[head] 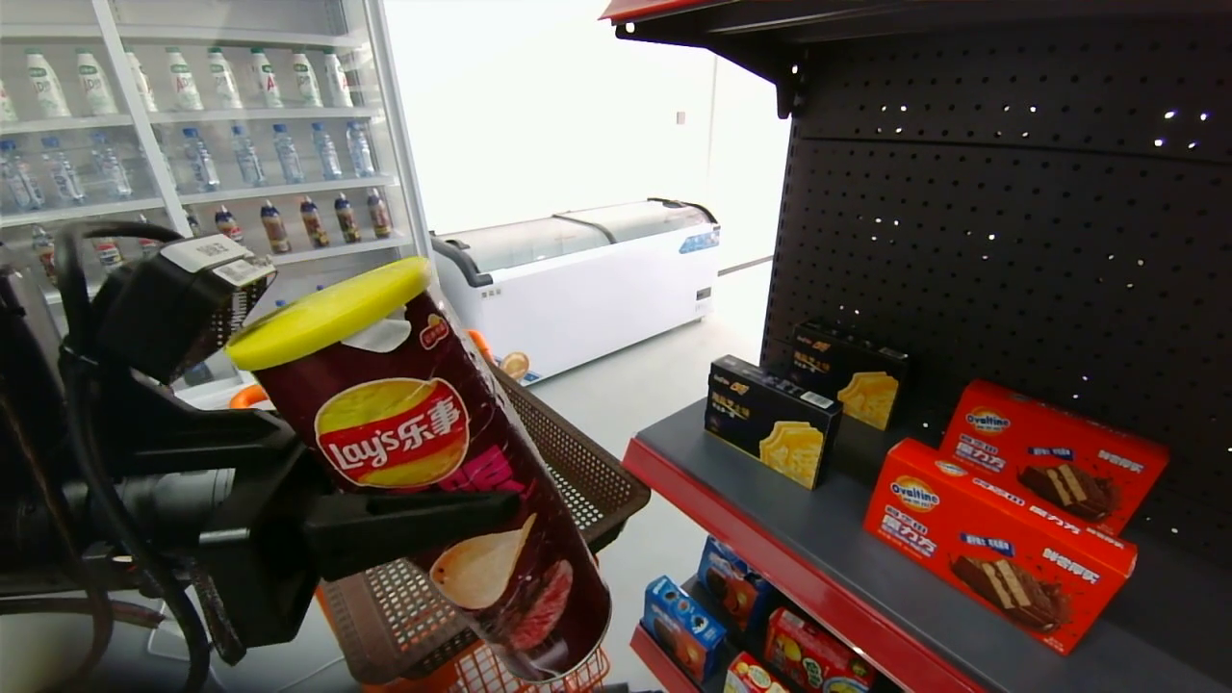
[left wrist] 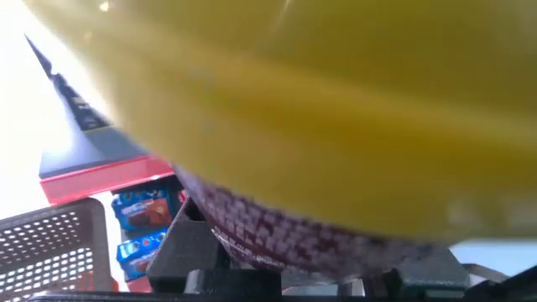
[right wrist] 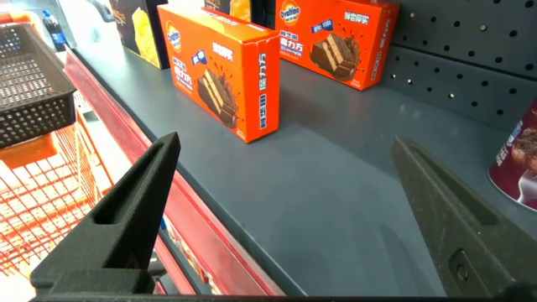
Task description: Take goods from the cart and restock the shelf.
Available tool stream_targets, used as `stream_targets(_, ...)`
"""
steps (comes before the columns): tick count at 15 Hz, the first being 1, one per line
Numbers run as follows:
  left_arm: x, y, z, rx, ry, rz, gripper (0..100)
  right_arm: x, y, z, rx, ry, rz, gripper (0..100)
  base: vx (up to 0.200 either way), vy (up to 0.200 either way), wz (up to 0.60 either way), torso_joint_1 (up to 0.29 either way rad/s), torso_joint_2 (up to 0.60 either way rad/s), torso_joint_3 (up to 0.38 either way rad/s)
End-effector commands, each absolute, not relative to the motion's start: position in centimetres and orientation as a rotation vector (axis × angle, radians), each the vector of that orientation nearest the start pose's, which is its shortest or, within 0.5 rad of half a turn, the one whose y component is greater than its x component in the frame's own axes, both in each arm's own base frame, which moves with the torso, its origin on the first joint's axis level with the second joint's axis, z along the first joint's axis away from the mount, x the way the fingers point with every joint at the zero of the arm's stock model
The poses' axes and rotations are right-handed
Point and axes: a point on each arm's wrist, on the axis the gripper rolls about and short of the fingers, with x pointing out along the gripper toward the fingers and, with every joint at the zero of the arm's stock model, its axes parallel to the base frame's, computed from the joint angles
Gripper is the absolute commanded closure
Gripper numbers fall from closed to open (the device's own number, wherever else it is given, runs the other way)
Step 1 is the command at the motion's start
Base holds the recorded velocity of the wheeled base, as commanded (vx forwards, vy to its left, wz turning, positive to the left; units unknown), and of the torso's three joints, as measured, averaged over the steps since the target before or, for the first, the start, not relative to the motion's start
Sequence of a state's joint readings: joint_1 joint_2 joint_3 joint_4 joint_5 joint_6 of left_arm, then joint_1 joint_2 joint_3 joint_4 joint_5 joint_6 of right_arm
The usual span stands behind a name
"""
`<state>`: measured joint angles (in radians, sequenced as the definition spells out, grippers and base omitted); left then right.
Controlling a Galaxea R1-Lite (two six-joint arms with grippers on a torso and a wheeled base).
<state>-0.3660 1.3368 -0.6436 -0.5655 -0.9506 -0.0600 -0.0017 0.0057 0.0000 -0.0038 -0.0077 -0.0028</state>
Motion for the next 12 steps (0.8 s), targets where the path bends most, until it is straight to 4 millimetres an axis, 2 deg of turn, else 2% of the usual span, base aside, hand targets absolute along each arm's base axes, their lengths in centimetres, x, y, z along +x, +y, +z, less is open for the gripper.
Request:
stream_targets(1,18.16,-9.54,22.28,-0.101,0.196,-1.337,100,-2.23,-0.01,7.61,-0.003,0.002,-0.009,0,0.0,0.0,0.0,0.0,0.0,0.0)
stream_targets(4,17.87,-9.42,21.84,-0.152,0.277,-1.329,100,-2.23,-0.01,7.61,-0.003,0.002,-0.009,0,0.0,0.0,0.0,0.0,0.0,0.0)
stream_targets(11,17.28,-9.43,21.6,-0.152,0.295,-1.341,100,-2.23,-0.01,7.61,-0.005,0.002,-0.009,0,0.0,0.0,0.0,0.0,0.0,0.0)
stream_targets(12,17.31,-9.45,21.57,-0.153,0.296,-1.341,100,-2.23,-0.01,7.61,-0.003,0.002,-0.009,0,0.0,0.0,-0.6,-0.007,0.0,0.007)
